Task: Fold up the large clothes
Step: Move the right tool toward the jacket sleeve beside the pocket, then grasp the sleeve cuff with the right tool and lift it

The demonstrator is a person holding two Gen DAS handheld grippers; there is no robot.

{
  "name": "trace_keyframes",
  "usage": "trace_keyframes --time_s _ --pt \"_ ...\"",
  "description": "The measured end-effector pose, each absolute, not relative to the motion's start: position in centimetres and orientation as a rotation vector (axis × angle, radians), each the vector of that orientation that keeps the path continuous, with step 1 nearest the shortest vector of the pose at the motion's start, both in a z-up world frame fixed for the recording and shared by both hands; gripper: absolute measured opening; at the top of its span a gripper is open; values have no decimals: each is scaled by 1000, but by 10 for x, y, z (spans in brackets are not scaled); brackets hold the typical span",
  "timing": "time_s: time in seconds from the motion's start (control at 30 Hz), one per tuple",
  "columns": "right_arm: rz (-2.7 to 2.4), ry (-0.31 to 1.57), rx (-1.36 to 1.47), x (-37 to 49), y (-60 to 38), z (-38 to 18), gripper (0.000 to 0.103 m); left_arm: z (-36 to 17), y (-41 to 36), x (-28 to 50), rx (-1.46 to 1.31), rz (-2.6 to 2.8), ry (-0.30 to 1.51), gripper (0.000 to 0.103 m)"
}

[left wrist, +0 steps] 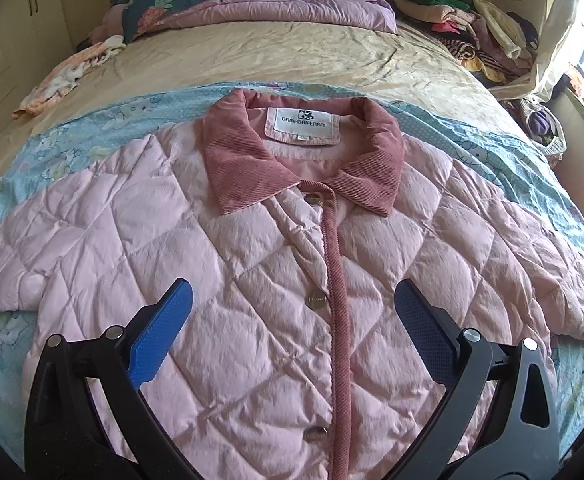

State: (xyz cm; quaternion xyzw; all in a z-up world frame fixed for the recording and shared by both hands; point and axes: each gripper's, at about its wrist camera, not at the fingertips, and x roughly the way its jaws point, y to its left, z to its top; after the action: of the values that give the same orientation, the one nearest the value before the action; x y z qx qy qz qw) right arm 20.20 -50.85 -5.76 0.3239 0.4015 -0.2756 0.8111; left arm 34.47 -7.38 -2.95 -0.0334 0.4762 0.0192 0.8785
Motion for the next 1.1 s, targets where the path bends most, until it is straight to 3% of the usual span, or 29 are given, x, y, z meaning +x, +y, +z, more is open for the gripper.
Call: trace_keyframes --time_s 0.53,0.6,0.67,0.77,0.87,1.1 --pt "-744 778 978 190 -610 -92 99 -44 -77 383 -34 88 988 95" --pt "-758 750 1006 183 -619 -93 88 -43 -80 385 -29 92 989 95" --pt "-756 719 1036 177 -623 -89 56 -40 -84 385 -37 73 990 95" --pt "-685 646 979 177 -616 -62 30 -32 -89 382 -32 44 971 95" --pt "-587 581 862 183 -594 -20 21 -23 -94 379 -25 17 953 95" --pt "-365 493 648 202 -524 71 17 8 -95 363 26 3 884 95"
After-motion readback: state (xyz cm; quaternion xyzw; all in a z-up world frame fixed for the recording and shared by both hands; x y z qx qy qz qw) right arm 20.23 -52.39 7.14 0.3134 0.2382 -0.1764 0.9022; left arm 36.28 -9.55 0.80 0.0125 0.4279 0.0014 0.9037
